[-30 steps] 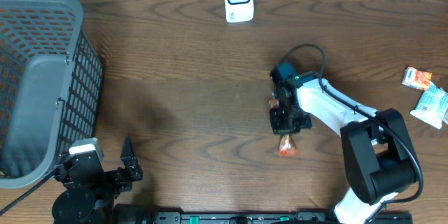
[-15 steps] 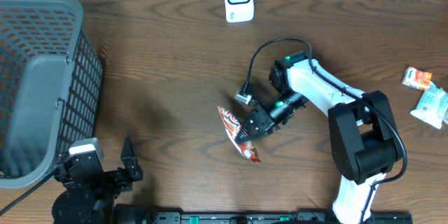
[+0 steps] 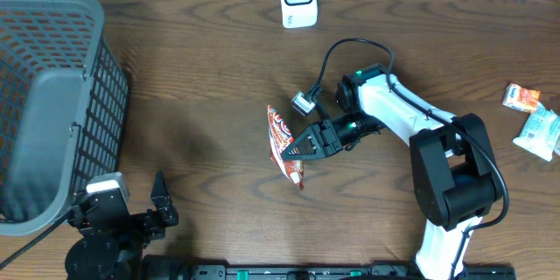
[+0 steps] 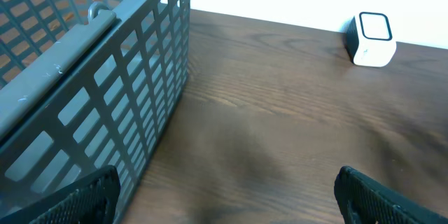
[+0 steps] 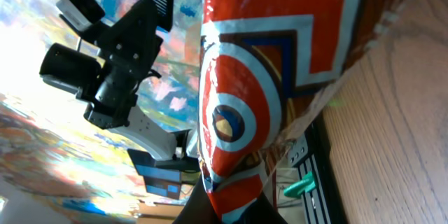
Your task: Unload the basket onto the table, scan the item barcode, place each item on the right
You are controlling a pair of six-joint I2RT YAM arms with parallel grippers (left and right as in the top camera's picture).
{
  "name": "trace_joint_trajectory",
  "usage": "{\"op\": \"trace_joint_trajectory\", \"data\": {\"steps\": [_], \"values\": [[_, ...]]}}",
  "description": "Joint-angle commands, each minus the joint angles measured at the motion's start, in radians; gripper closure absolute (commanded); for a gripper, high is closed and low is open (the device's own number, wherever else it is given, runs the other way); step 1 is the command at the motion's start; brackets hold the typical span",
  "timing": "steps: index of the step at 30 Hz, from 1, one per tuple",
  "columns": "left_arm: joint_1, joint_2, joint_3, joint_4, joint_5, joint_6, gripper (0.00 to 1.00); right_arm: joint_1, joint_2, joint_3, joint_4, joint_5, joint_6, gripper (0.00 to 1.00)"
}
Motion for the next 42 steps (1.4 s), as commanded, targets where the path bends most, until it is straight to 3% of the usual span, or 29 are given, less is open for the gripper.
{"op": "trace_joint_trajectory", "data": {"steps": [1,7,12,25,33,42], "values": [[0.003,-0.005,-0.001,0.002,0.01,-0.001,0.02,0.009,-0.012,0.007,0.003,-0.056,-0.078,0.99],[0.003,-0.005,0.0,0.001,0.01,-0.001,0.02,0.034,-0.012,0.007,0.002,-0.056,-0.195,0.99],[0.003,-0.005,-0.001,0.001,0.01,-0.001,0.02,0.136,-0.012,0.007,0.006,-0.056,-0.338,0.99],[0.003,-0.005,0.0,0.001,0.01,-0.001,0.02,0.239,-0.012,0.068,0.01,-0.056,-0.338,0.99],[0.003,-0.005,-0.001,0.001,0.01,-0.001,0.02,0.214,-0.012,0.072,0.009,-0.056,-0.338,0.99],[0.003,-0.005,0.0,0.001,0.01,-0.001,0.02,0.056,-0.012,0.073,-0.051,0.034,-0.372,0.99]]}}
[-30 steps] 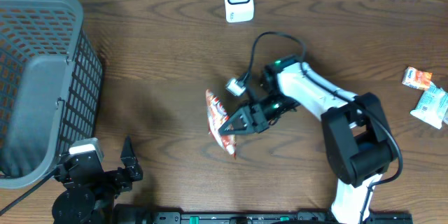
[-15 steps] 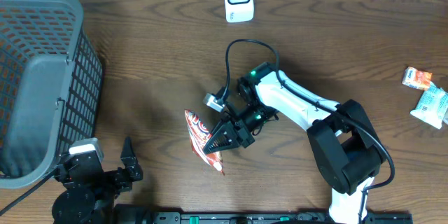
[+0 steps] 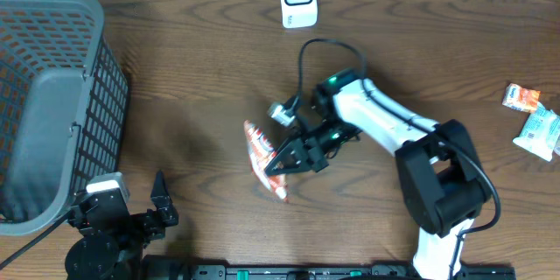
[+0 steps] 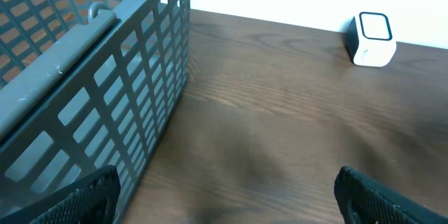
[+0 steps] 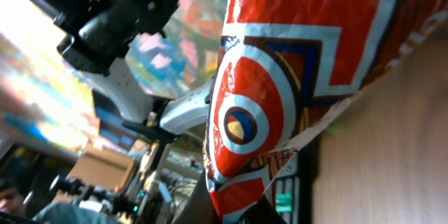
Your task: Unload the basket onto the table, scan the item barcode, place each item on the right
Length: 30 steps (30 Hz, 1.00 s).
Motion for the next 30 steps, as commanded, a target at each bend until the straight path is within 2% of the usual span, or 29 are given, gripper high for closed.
{"op": "trace_joint_trajectory", "data": {"steps": [1,7,11,16,23,26,30], "values": [[0.003,-0.005,0.0,0.001,0.01,-0.002,0.02,-0.072,-0.012,0.019,-0.033,0.047,-0.076,0.99],[0.003,-0.005,0.0,0.001,0.01,-0.002,0.02,-0.194,-0.012,0.018,-0.168,0.143,-0.267,0.99],[0.003,-0.005,0.0,0.001,0.01,-0.002,0.02,-0.222,-0.012,0.018,-0.167,0.179,-0.264,0.99],[0.003,-0.005,0.0,0.001,0.01,-0.002,0.02,-0.22,-0.009,0.012,-0.114,0.34,-0.284,0.99],[0.003,-0.005,0.0,0.001,0.01,-0.002,0.02,-0.214,0.041,-0.093,0.097,0.287,-0.178,0.99],[0.003,-0.005,-0.001,0.001,0.01,-0.002,0.02,-0.216,0.111,-0.152,0.19,0.286,-0.074,0.99],[0.003,-0.005,0.0,0.001,0.01,-0.002,0.02,-0.224,0.216,-0.146,0.224,0.284,0.051,0.98]]}}
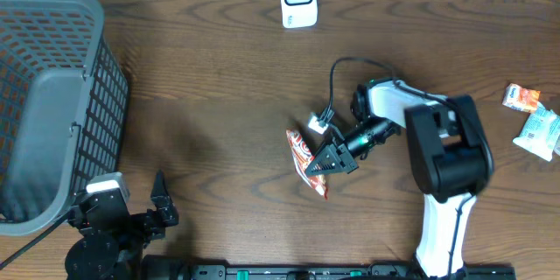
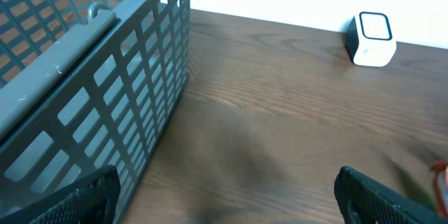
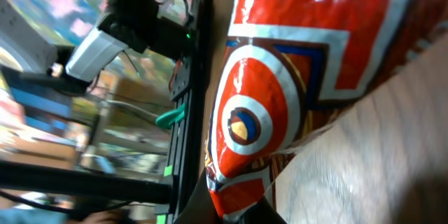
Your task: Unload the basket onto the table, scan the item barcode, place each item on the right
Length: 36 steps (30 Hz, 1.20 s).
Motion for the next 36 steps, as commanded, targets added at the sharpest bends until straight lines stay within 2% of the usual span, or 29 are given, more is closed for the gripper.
{"op": "trace_joint_trajectory", "data": {"steps": [1,2,5,7,9,13,15,22,24,29,36], "values": [[0.003,-0.005,0.0,0.001,0.009,-0.001,0.02,-0.005,0.066,0.01,0.015,-0.03,0.173,0.96],[0.003,-0.005,0.0,0.001,0.009,-0.001,0.02,-0.008,0.072,0.018,0.021,-0.027,0.201,0.91],[0.003,-0.005,0.0,0.001,0.009,-0.001,0.02,-0.028,0.072,0.053,0.051,0.008,0.312,0.43],[0.003,-0.005,0.0,0.001,0.009,-0.001,0.02,-0.047,0.072,0.095,0.063,0.062,0.394,0.27],[0.003,-0.005,0.0,0.001,0.009,-0.001,0.02,-0.067,0.071,0.136,0.089,0.152,0.49,0.02],[0.003,-0.005,0.0,0.001,0.009,-0.001,0.02,-0.1,0.071,0.222,0.192,0.414,0.793,0.01],[0.003,-0.005,0.0,0.001,0.009,-0.001,0.02,-0.108,0.071,0.277,0.217,0.504,0.892,0.01],[0.003,-0.005,0.0,0.001,0.009,-0.001,0.02,-0.068,0.037,0.571,0.027,0.627,0.937,0.01],[0.003,-0.005,0.0,0.001,0.009,-0.001,0.02,-0.029,0.003,0.617,-0.007,0.727,1.008,0.01],[0.003,-0.005,0.0,0.001,0.009,-0.001,0.02,0.134,-0.102,0.622,-0.055,1.1,1.239,0.01],[0.003,-0.005,0.0,0.001,0.009,-0.001,0.02,0.361,-0.116,0.587,-0.085,1.184,1.33,0.01]]}}
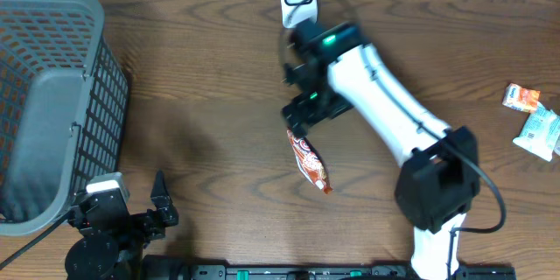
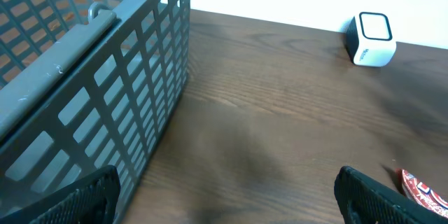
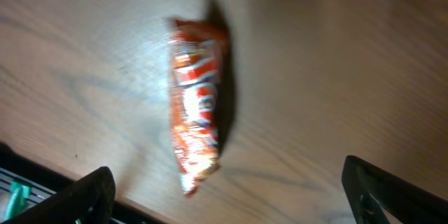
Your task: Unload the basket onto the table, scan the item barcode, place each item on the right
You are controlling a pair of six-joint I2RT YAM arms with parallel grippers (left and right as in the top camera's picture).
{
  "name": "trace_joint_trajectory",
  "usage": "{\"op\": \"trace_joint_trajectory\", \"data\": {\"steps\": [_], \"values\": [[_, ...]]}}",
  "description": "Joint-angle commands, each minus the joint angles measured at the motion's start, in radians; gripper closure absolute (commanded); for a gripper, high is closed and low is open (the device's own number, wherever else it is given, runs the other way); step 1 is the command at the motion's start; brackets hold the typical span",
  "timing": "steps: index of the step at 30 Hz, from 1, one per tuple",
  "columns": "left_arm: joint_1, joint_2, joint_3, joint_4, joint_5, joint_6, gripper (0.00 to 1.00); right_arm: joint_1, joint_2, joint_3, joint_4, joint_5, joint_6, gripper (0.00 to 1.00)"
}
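The item, a red, white and blue snack packet [image 1: 308, 162], lies flat on the wooden table [image 1: 201, 96] at front centre. It also shows in the right wrist view as a slightly blurred packet [image 3: 196, 122], and its tip reaches into the left wrist view [image 2: 423, 189]. My right gripper [image 1: 299, 115] hangs open above and just behind it, and nothing sits between its fingers [image 3: 91, 189]. The white barcode scanner stands at the back edge, seen also in the left wrist view [image 2: 371, 38]. My left gripper [image 2: 227, 196] is open and low at the front left.
A grey mesh basket [image 1: 52, 96] fills the left side and stands close beside the left gripper [image 1: 131, 206]. Two small packets [image 1: 523, 98] [image 1: 541, 131] lie at the far right edge.
My right gripper was shut on the packet low over the table's front centre. Now it is open and higher, further back, and the packet lies on the table. The left arm has not moved.
My right gripper held the packet at the table's centre, then a little further left, then further right and nearer the front. Now the packet lies flat there, and the open gripper is above it toward the scanner. The left arm stayed still throughout.
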Motion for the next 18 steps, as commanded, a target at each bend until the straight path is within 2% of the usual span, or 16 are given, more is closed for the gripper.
{"op": "trace_joint_trajectory", "data": {"steps": [1,6,12,18], "values": [[0.003,-0.005,0.0,0.001,0.01,-0.001,0.02,0.071,-0.002,-0.035,0.004,0.126,0.118,0.01],[0.003,-0.005,0.0,0.001,0.01,-0.001,0.02,0.172,-0.002,-0.151,0.016,0.156,0.159,0.01],[0.003,-0.005,0.0,0.001,0.01,-0.001,0.02,0.197,-0.002,-0.287,0.095,0.191,0.181,0.01],[0.003,-0.005,0.0,0.001,0.01,-0.001,0.02,0.196,-0.002,-0.394,0.172,0.187,0.179,0.09]]}}
